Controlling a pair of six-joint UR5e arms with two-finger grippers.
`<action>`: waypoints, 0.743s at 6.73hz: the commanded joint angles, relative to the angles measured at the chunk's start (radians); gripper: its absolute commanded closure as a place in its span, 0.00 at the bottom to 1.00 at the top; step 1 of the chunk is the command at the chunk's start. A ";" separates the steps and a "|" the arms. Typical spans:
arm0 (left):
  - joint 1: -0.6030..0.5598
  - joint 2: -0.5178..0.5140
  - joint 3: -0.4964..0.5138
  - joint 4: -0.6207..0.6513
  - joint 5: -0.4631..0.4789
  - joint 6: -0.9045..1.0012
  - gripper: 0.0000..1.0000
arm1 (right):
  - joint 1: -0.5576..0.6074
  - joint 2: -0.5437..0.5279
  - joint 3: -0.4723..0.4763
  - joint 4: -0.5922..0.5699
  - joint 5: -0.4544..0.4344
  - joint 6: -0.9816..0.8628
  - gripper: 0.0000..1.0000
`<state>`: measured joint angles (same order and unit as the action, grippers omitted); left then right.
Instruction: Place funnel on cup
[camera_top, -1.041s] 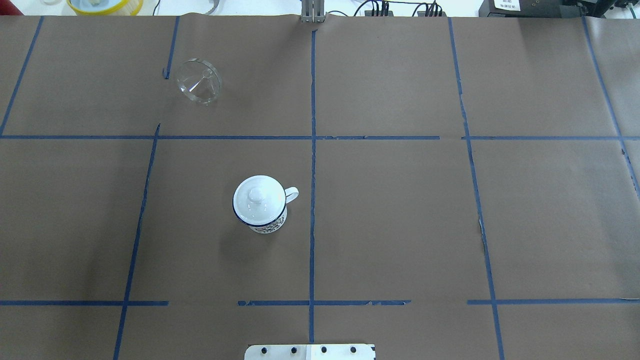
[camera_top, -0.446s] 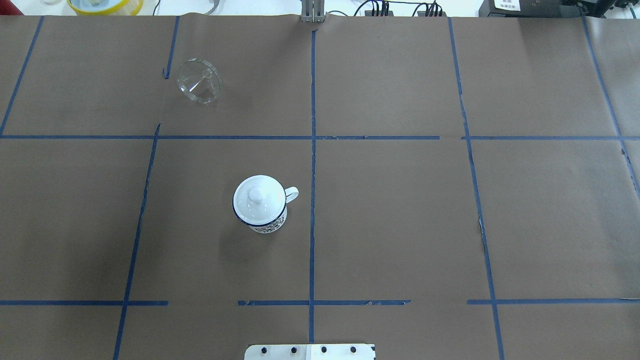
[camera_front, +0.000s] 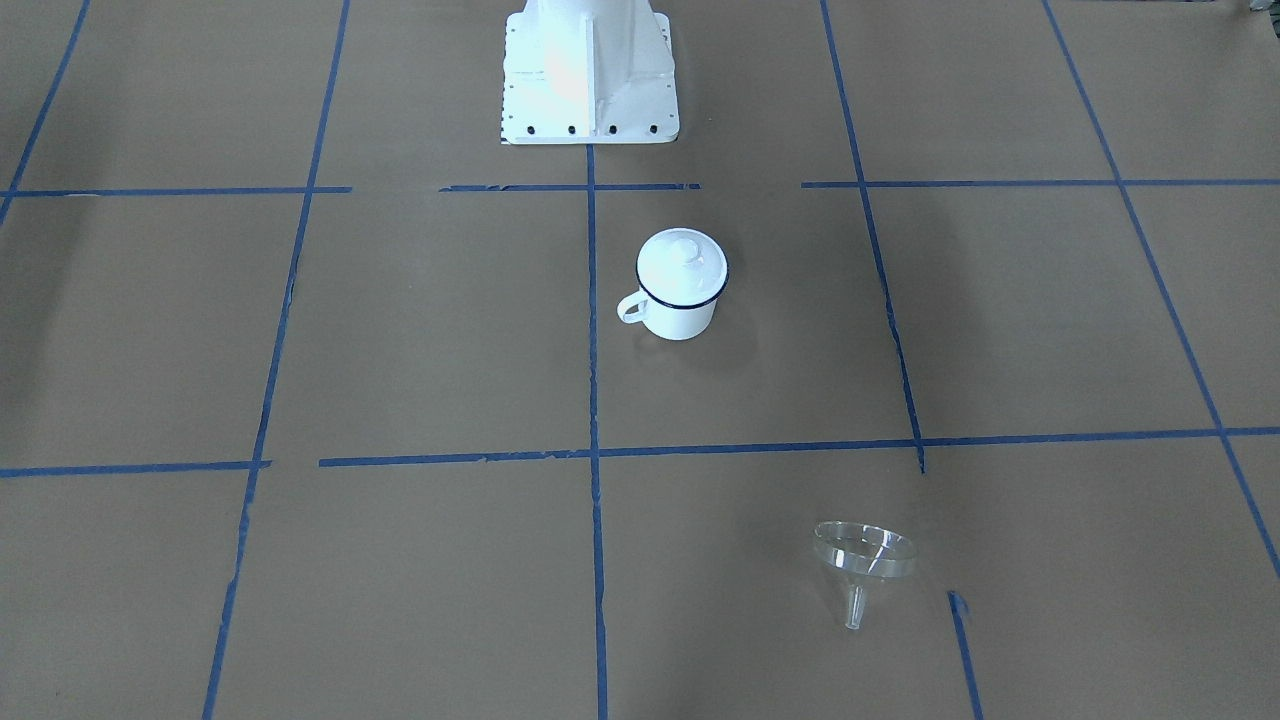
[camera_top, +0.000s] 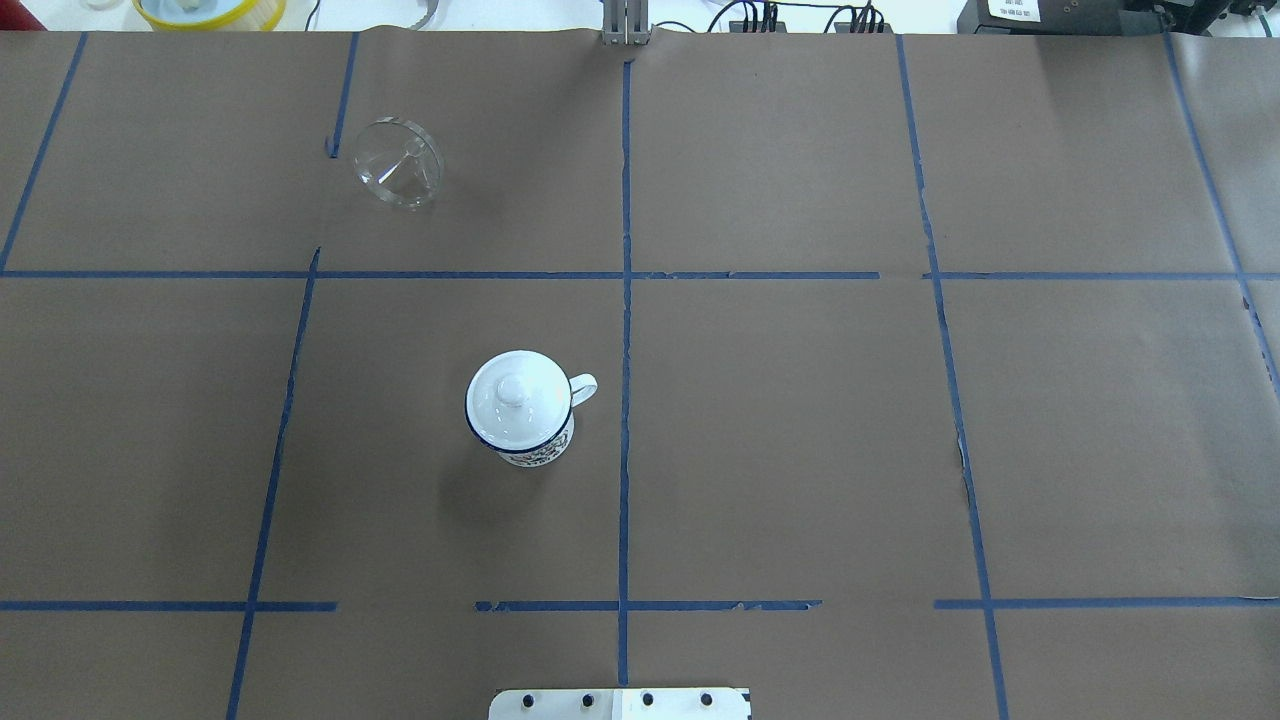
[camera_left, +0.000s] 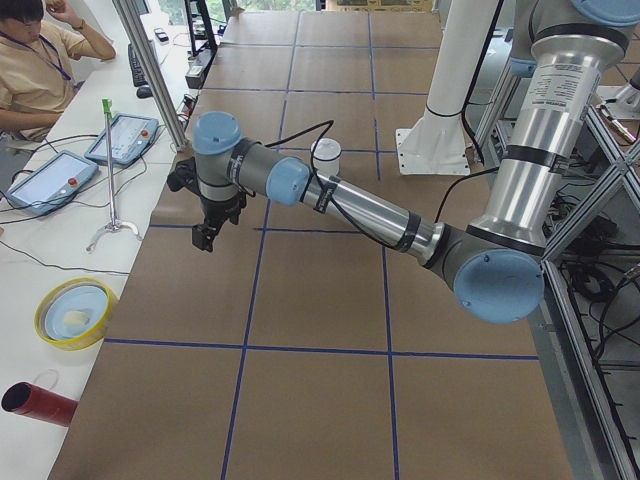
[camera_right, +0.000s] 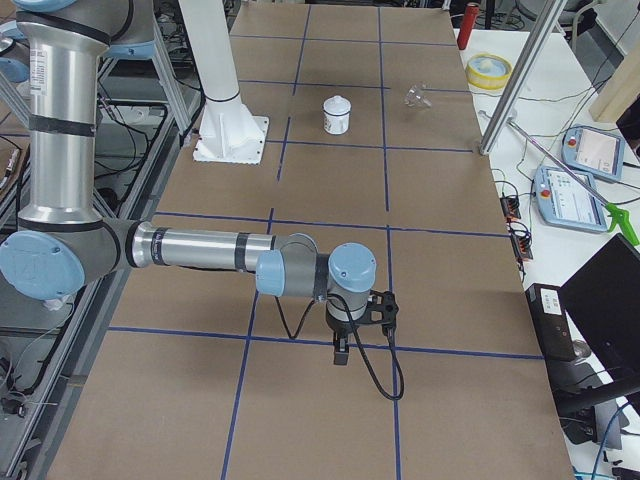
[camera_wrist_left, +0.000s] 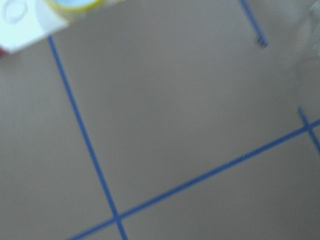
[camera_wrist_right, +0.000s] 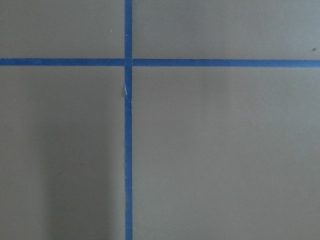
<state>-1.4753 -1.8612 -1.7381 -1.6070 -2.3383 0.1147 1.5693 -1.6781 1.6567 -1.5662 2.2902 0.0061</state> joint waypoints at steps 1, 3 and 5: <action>0.122 -0.052 -0.087 -0.154 0.005 -0.411 0.00 | 0.000 0.000 0.000 0.000 0.000 0.000 0.00; 0.261 -0.123 -0.153 -0.156 0.034 -0.784 0.00 | 0.000 0.000 0.000 0.000 0.000 0.000 0.00; 0.445 -0.137 -0.253 -0.159 0.106 -0.991 0.00 | 0.000 0.000 0.000 0.000 0.000 0.000 0.00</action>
<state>-1.1387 -1.9851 -1.9443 -1.7647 -2.2562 -0.7461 1.5693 -1.6781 1.6567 -1.5662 2.2902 0.0061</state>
